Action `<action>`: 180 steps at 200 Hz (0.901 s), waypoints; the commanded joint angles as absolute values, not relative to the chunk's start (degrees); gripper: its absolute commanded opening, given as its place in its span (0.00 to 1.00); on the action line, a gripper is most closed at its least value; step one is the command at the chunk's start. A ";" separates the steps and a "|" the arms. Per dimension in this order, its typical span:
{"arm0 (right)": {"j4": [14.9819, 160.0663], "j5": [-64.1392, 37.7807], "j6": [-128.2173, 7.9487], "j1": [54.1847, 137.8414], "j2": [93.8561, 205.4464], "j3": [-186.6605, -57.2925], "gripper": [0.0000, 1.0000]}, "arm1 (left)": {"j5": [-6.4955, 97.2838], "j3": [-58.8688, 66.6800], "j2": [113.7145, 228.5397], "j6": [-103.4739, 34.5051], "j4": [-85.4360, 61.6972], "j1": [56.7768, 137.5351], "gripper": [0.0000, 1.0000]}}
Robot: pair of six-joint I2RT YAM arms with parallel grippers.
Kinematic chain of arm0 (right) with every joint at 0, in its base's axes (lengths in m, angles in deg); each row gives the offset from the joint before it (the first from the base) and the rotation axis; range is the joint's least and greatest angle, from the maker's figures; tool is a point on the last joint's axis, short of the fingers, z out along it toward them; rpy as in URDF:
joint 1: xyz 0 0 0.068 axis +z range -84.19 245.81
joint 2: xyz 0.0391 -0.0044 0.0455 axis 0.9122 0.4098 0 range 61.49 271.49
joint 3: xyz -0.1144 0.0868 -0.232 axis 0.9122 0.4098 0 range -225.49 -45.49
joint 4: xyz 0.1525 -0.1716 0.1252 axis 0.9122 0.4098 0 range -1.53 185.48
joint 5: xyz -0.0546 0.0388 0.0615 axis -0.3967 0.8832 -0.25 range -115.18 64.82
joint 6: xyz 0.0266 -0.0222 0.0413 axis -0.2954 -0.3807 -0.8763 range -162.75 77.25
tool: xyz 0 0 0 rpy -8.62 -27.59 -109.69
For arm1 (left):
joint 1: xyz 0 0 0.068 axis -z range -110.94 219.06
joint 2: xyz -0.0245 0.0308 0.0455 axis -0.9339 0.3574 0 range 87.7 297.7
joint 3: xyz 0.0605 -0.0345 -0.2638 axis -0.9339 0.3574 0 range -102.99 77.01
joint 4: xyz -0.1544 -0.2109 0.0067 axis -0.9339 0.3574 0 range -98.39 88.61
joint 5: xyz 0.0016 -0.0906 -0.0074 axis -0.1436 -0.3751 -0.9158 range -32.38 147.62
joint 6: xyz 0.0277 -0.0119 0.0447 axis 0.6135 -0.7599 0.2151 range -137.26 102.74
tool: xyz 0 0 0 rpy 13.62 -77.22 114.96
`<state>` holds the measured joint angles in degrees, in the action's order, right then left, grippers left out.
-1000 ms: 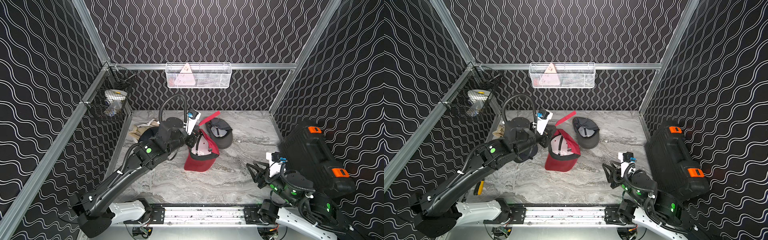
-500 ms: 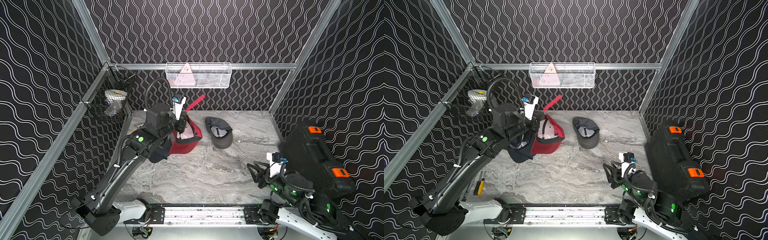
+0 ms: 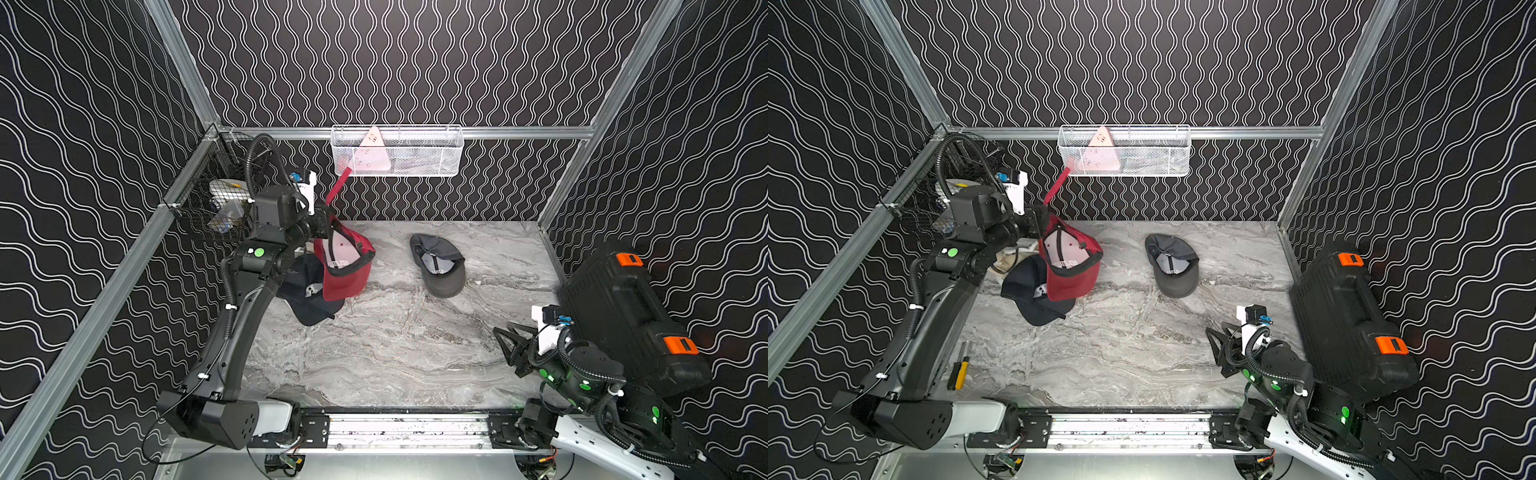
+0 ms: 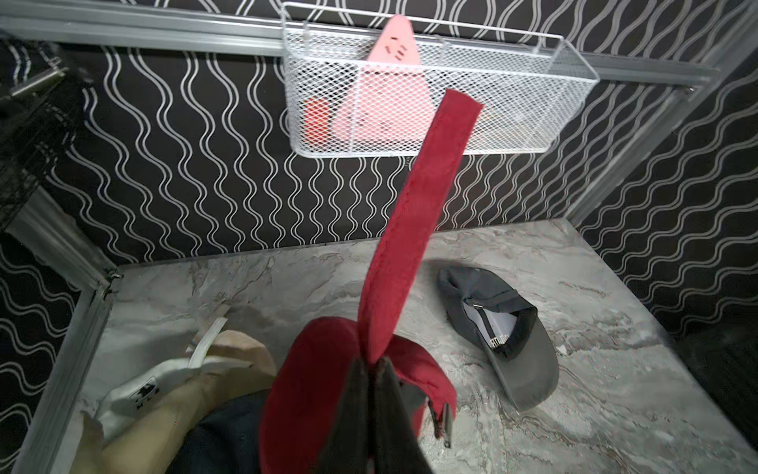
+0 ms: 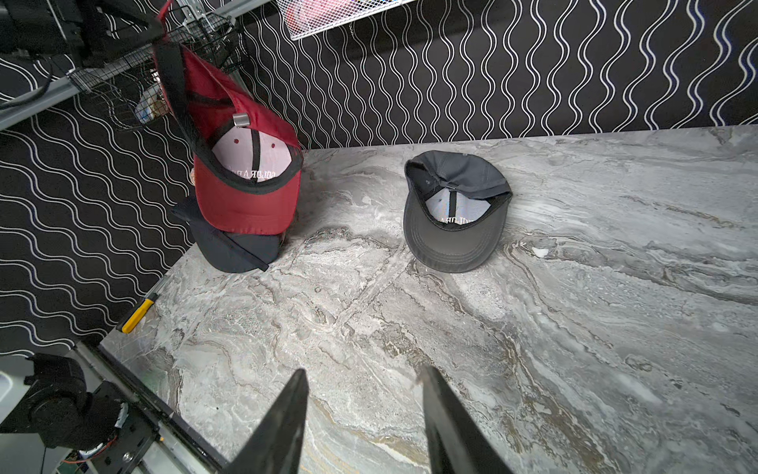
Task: Open the adjustable buckle of the baseball cap
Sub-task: Place the baseball cap on the baseball cap.
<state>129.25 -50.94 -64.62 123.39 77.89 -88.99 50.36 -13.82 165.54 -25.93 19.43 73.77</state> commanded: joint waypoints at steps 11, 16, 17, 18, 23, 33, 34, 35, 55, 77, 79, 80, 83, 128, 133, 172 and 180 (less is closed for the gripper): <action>128.82 -51.19 -65.34 123.38 77.65 -89.03 0.47 | 47.63 -15.31 168.57 -30.95 17.32 69.45 0.00; 128.73 -51.03 -65.34 123.38 77.70 -88.99 0.47 | 47.60 -15.37 169.13 -31.19 17.36 68.96 0.00; 128.77 -51.02 -65.34 123.38 77.77 -89.04 0.47 | 47.60 -15.41 169.24 -31.22 17.32 68.92 0.00; 128.79 -51.02 -65.34 123.38 77.76 -89.01 0.47 | 47.60 -15.39 169.34 -31.27 17.34 68.81 0.00; 128.82 -50.99 -65.26 123.38 77.90 -88.99 0.47 | 47.71 -15.36 169.80 -31.40 17.32 68.49 0.00; 128.99 -50.93 -65.25 123.43 78.19 -89.12 0.47 | 48.03 -15.23 170.86 -31.61 17.06 68.42 0.00; 128.95 -50.93 -65.25 123.40 78.19 -89.14 0.47 | 48.04 -15.21 170.94 -31.69 17.08 68.39 0.00; 128.97 -50.93 -65.25 123.39 78.23 -89.16 0.47 | 48.04 -15.20 171.02 -31.73 17.09 68.37 0.00; 129.17 -50.89 -65.29 123.38 78.45 -89.17 0.47 | 49.07 -15.05 172.37 -32.46 17.30 66.22 0.00; 128.95 -51.01 -65.25 123.38 78.46 -89.12 0.47 | 52.85 -13.81 171.40 -33.53 16.95 65.46 0.00; 128.92 -51.02 -65.25 123.38 78.45 -89.02 0.47 | 53.35 -13.61 171.25 -33.64 16.91 65.41 0.00; 128.91 -51.06 -65.25 123.38 78.45 -89.01 0.47 | 53.51 -13.61 171.18 -33.71 16.92 65.39 0.00; 128.91 -51.02 -65.25 123.38 78.47 -88.99 0.47 | 54.16 -13.51 170.93 -33.78 16.96 65.29 0.00; 128.73 -50.76 -65.16 123.38 79.39 -88.90 0.47 | 62.28 -12.14 167.62 -35.46 18.44 64.35 0.00; 128.73 -50.76 -65.21 123.38 79.45 -88.99 0.47 | 63.02 -11.57 167.07 -35.63 18.19 64.35 0.00; 128.47 -50.69 -65.25 123.38 79.43 -88.81 0.47 | 64.96 -9.91 166.24 -35.59 18.56 64.31 0.00; 128.38 -50.71 -65.32 123.38 79.53 -88.80 0.47 | 65.94 -9.55 166.77 -35.68 19.11 64.30 0.00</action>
